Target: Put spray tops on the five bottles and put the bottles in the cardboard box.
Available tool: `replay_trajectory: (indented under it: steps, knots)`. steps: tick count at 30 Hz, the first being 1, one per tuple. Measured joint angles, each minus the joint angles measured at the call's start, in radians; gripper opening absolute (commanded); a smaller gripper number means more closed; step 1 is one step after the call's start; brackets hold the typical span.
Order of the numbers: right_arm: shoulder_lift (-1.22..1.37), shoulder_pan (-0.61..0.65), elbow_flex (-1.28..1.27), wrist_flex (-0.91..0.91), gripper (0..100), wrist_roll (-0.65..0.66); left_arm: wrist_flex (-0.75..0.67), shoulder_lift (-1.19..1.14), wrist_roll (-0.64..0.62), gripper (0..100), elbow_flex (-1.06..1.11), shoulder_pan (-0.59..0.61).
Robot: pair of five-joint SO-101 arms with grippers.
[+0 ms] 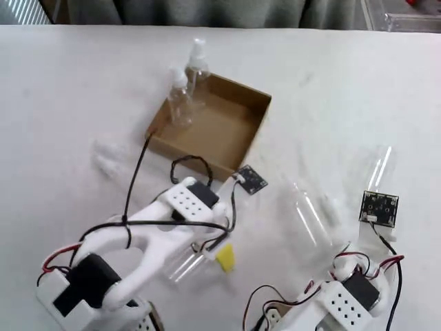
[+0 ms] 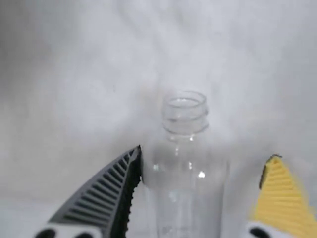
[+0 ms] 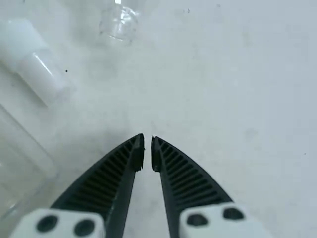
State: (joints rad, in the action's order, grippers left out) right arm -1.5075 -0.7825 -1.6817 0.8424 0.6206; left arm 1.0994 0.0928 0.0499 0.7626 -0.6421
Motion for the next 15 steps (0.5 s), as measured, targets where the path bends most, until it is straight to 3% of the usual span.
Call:
replay_trajectory:
  steps: [4,7,10,15]
  knots:
    - [0.0,0.0,0.0,0.0,1.7,0.0,-0.023,-0.018,0.0,6,0.012,0.0]
    - [0.0,0.0,0.0,0.0,1.7,0.0,-0.026,-0.037,0.0,9,0.012,-0.002]
    - [0.0,0.0,0.0,0.0,1.7,0.0,-0.035,-0.037,-0.002,4,0.012,-0.003]
    - [0.0,0.0,0.0,0.0,1.7,0.0,-0.044,-0.034,-0.002,3,0.012,-0.003]
